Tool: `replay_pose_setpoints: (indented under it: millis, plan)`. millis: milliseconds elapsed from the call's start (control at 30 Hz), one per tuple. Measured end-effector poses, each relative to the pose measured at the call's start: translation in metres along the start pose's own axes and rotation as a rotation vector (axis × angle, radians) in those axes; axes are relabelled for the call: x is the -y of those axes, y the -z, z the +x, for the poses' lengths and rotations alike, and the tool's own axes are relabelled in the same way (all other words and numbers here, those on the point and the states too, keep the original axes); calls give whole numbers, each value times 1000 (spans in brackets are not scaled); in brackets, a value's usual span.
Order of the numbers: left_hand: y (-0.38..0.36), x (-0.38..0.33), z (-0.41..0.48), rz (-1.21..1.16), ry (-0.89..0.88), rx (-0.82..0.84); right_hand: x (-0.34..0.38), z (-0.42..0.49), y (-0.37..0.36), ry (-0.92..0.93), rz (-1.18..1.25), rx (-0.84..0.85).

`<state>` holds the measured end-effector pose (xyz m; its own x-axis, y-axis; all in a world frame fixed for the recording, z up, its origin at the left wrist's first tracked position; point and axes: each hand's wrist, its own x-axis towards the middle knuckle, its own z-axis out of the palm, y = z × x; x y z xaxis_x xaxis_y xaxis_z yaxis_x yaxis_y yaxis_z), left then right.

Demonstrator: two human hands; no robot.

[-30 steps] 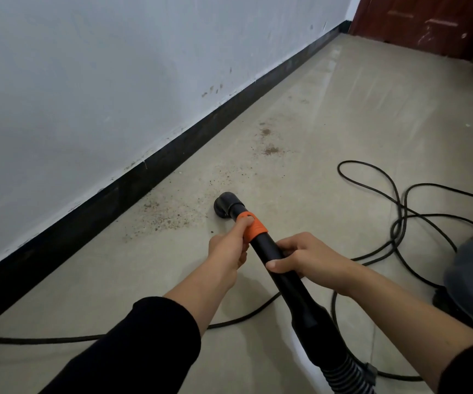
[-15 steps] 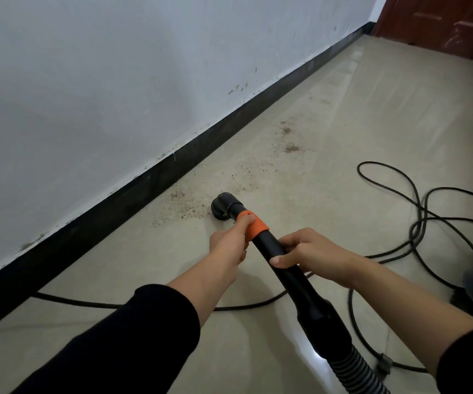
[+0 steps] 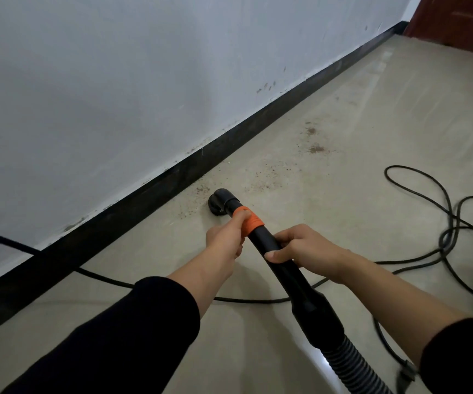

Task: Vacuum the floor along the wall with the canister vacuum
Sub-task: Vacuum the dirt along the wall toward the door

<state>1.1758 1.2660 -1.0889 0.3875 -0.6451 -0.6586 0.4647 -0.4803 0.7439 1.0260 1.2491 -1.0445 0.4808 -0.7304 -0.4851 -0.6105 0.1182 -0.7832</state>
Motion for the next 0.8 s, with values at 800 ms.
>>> replay_pose_setpoints:
  millis: [800]
  plan:
    - [57, -10, 3, 0, -32, -143, 29, 17, -43, 41, -86, 108]
